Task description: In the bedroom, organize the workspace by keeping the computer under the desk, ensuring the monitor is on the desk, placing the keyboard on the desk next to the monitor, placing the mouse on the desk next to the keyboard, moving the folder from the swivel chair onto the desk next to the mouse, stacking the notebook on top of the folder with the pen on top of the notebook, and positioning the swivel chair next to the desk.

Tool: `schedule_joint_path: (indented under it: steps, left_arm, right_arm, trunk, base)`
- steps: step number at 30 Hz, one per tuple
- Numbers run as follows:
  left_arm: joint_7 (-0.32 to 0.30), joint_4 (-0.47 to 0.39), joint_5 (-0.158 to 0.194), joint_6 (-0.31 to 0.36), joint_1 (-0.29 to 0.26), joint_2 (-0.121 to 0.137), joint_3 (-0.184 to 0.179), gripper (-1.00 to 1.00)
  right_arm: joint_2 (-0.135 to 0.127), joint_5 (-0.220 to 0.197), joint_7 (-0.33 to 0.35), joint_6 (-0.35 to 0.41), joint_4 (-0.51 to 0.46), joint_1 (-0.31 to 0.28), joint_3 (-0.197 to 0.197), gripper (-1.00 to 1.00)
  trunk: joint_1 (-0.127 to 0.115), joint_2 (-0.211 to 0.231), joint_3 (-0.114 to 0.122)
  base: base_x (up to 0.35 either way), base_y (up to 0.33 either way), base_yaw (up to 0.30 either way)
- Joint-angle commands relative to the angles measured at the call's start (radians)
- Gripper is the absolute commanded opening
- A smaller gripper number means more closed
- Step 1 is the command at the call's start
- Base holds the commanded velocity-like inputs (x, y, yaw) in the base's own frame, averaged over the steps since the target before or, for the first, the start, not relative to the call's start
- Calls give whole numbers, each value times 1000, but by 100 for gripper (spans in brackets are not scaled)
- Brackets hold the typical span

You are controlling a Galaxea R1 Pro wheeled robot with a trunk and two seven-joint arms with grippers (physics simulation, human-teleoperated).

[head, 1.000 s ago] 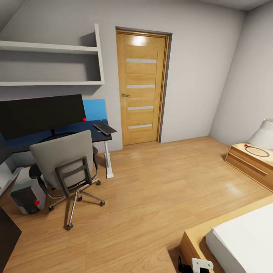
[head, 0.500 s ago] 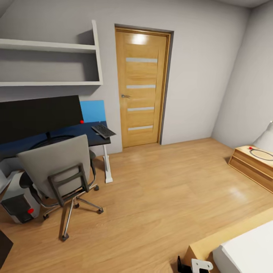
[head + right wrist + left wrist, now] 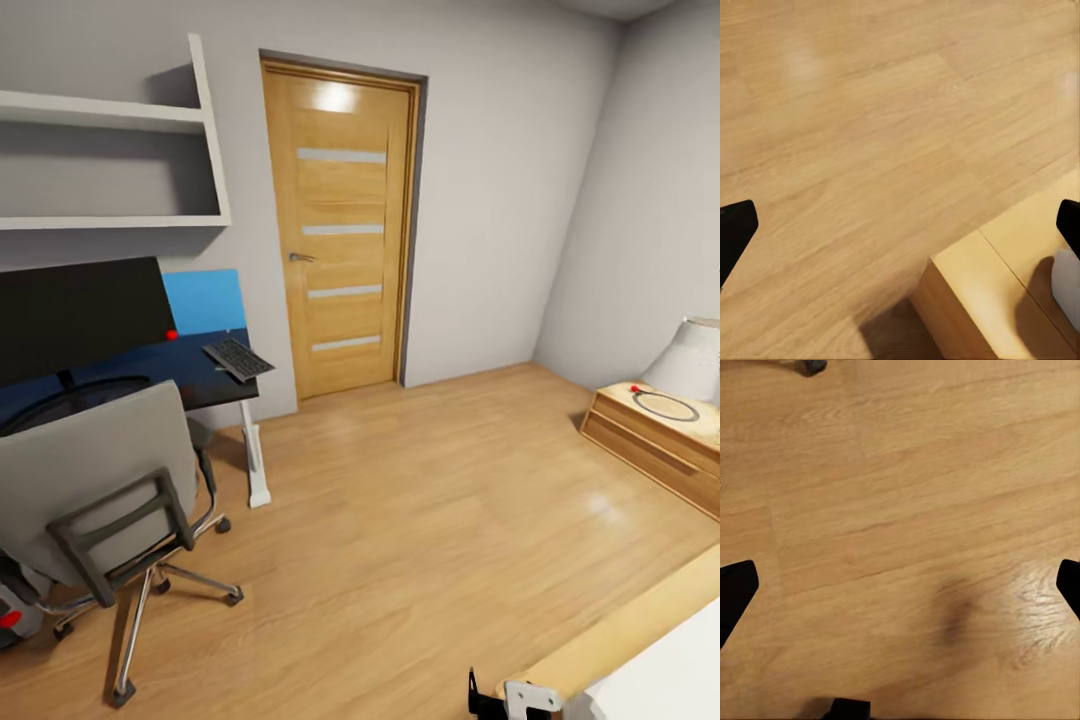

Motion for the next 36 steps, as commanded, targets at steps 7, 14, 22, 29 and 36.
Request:
schedule_joint_path:
  steps: [7, 14, 22, 29, 36]
  left_arm:
    - [6, 1, 1, -3, -1, 0, 3, 100]
    - [6, 1, 1, -4, -1, 0, 3, 100]
    - [6, 2, 2, -5, -1, 1, 4, 100]
    - [6, 2, 2, -5, -1, 3, 5, 100]
    - [6, 2, 2, -5, -1, 3, 5, 100]
  right_arm:
    - [0, -1, -3, -4, 2, -1, 0, 100]
    - [0, 1, -3, -7, 17, -1, 0, 100]
    - [-4, 1, -2, -9, 18, -1, 0, 100]
    - [-4, 1, -3, -9, 18, -1, 0, 100]
    - [-4, 1, -3, -8, 18, -1, 0, 100]
  trunk:
    - [1, 0, -1]
    - [1, 0, -1]
    - [1, 0, -1]
    - [1, 0, -1]
    - [1, 0, -1]
  base:
    - [326, 85, -20]
    - [326, 123, -1]
    - [326, 130, -96]
    - [326, 130, -251]
    - [326, 130, -212]
